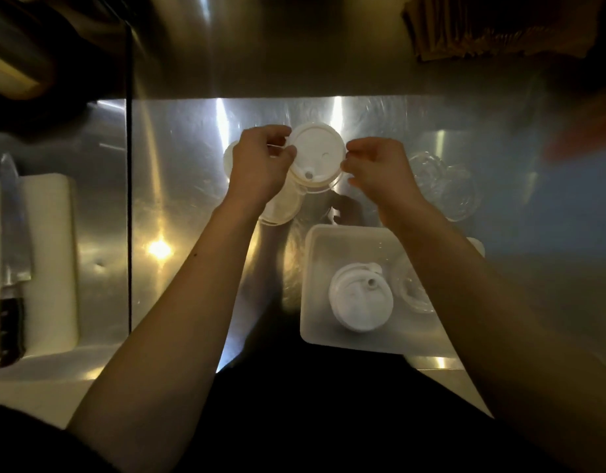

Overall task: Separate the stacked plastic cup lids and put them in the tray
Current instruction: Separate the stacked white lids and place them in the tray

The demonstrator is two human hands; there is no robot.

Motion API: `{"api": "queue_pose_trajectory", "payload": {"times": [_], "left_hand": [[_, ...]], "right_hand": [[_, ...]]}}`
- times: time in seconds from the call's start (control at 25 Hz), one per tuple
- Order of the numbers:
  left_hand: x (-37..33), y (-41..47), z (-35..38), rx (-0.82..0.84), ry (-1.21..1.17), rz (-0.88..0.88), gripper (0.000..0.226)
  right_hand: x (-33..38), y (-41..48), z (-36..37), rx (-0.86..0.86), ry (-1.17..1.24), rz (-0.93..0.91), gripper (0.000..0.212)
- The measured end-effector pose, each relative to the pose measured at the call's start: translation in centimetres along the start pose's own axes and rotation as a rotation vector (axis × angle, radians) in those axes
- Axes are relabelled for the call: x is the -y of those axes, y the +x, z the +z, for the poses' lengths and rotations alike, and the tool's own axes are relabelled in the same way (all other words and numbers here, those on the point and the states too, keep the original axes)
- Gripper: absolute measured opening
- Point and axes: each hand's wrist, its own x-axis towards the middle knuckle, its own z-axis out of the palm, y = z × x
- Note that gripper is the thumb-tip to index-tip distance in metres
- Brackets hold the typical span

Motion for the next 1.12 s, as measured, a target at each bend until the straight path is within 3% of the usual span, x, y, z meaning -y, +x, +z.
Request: {"api": "queue_pose_trajectory", "payload": {"times": [0.16,0.28,0.36,0.6,0.96,1.12], "left_hand": [[0.8,-0.4,-2.0,-0.028,-0.097,-0.039,0.035],[1.7,-0.5,-3.0,-0.037,-0.163,-0.050,0.034],[2.2,-0.7,-3.5,-0.031,-0.177,-0.047,0.034],[4.4,-1.5,-3.4,-0.015,-0.203,-0.088,0.036],[6.6,-2.4,-2.5,0.006,-0.221,-0.073,0.034],[7.1,-2.8,-2.0,-0.027,-0.252,-0.109,0.034]], "right_hand": [[0.8,-0.7,1.6,0.040,-0.027,-0.037,0.036],[1.1,-1.6,2.7,0.063,-0.033,-0.060,0.016],[0.9,-2.0,3.3,0.081,-0.041,-0.063,0.015],[0.2,-1.9,4.2,0.080,-0.104,0.001,0.049],[-0.4,-1.4,4.9,0.181,-0.283,0.007,0.053],[-0.6,-0.8,5.2,0.181,-0.331,0.012,0.043]]}}
